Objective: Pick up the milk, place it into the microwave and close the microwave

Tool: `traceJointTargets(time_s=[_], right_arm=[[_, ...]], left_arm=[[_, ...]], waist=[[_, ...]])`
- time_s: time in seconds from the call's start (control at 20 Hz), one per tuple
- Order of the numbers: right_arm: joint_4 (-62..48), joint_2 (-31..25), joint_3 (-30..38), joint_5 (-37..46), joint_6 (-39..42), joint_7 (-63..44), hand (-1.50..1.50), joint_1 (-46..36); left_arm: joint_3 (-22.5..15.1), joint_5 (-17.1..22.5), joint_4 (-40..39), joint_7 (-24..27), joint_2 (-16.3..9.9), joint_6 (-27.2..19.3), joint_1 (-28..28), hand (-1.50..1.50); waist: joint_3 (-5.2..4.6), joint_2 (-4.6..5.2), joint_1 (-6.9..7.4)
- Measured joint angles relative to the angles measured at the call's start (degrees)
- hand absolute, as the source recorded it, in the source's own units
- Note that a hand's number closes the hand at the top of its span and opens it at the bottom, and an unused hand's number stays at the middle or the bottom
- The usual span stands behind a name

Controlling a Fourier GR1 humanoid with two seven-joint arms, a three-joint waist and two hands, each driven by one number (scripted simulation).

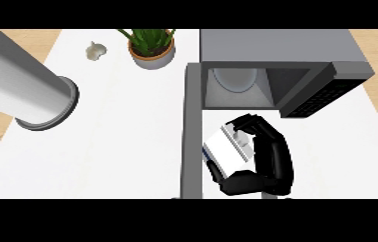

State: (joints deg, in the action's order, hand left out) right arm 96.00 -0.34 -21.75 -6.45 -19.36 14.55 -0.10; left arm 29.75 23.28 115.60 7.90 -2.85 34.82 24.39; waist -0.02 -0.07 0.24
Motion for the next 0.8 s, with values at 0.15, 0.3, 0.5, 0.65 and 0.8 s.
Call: traceJointTargets(time_s=[0.15,0.3,0.5,0.65,0.8], right_arm=[[-2.70,-0.30,0.28,1.16,-4.64,-2.24,1.50,-5.26],[-7.29,-0.58,2.08,2.93,-7.46,-2.69,1.50,-9.62],[-17.05,-0.22,5.40,2.34,-11.07,-2.28,1.50,-16.70],[-23.50,0.06,8.15,1.25,-12.04,-1.80,1.50,-20.65],[-31.04,0.12,11.65,-0.46,-10.81,1.71,1.50,-24.35]], left_arm=[[1.16,0.87,0.21,-0.93,-0.66,0.03,-0.09,-1.50],[1.53,0.63,-0.32,-1.15,-1.06,0.17,-0.88,-1.50],[1.87,0.12,-2.15,-1.30,-1.82,0.24,-2.64,-1.50],[2.96,0.94,-3.68,-1.36,-3.07,1.20,-3.26,-1.50],[3.14,0.36,-4.52,-1.32,-3.23,1.32,-4.28,-1.50]], waist=[[0.05,0.00,0.10],[0.10,-0.08,0.11],[0.07,0.08,0.40],[0.05,0.16,0.51],[0.03,0.16,0.58]])
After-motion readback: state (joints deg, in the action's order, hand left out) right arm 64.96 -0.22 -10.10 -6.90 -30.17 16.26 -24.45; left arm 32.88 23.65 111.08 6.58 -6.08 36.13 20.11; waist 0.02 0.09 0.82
